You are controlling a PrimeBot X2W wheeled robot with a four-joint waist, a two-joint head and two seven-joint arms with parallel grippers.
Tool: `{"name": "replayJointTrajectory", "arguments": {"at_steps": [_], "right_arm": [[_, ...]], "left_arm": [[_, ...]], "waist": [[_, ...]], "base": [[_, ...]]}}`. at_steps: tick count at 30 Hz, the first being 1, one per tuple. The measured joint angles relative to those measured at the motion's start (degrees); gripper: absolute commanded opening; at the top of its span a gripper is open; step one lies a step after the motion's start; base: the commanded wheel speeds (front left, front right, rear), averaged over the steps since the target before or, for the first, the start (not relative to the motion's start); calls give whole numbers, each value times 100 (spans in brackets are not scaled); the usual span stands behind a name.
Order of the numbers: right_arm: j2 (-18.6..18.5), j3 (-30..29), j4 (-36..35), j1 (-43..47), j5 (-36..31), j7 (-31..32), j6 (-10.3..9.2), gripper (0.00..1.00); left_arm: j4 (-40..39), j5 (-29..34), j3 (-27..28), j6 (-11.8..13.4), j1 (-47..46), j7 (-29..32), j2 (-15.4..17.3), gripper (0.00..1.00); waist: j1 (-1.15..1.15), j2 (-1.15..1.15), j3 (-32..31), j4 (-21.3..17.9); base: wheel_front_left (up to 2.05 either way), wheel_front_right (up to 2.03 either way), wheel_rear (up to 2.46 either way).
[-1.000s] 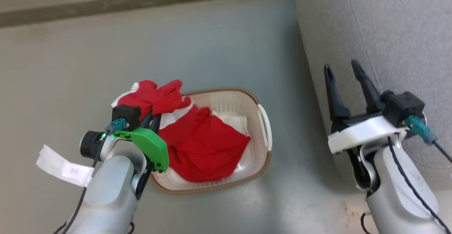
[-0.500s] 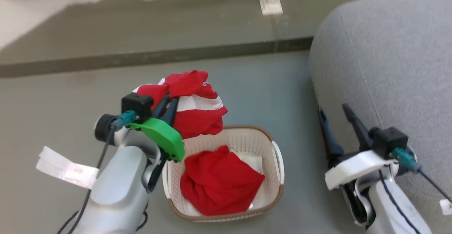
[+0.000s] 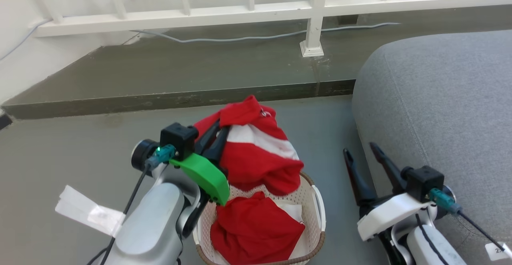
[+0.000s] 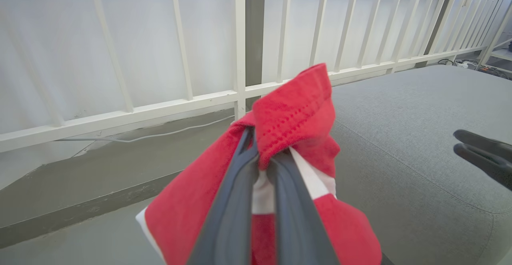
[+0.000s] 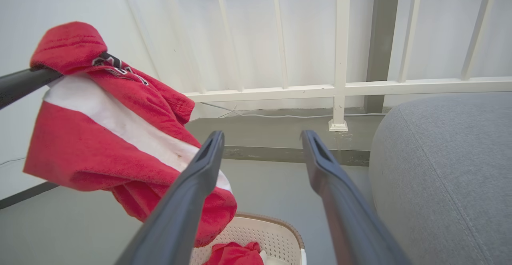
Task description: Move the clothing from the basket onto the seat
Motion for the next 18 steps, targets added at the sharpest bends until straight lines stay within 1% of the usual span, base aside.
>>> {"name": "replayJointTrajectory", "arguments": {"at_steps": [3,8,13,16,18], "right_arm": [[10,110,-63,75,1,0,8,100],[13,444,-159,82,26,0,110,100],[24,1023,-190,82,79,1,207,100],[33,1426,-182,82,131,9,213,100],[38,1636,-162,81,166,10,256,100]], "left_arm": [[-121,-18,-45,0,118,58,46,0],[-312,-152,-100,0,238,131,177,0],[-513,-191,-162,0,285,267,196,0],[-634,-198,-214,0,323,320,199,0],[-699,-201,-282,0,353,358,199,0]], "waist": [[0,0,-30,-10],[0,0,-71,-17],[0,0,-101,-10],[0,0,-115,3],[0,0,-124,18]], "base": [[0,0,0],[0,0,0],[0,0,0],[0,0,0],[0,0,0]]}}
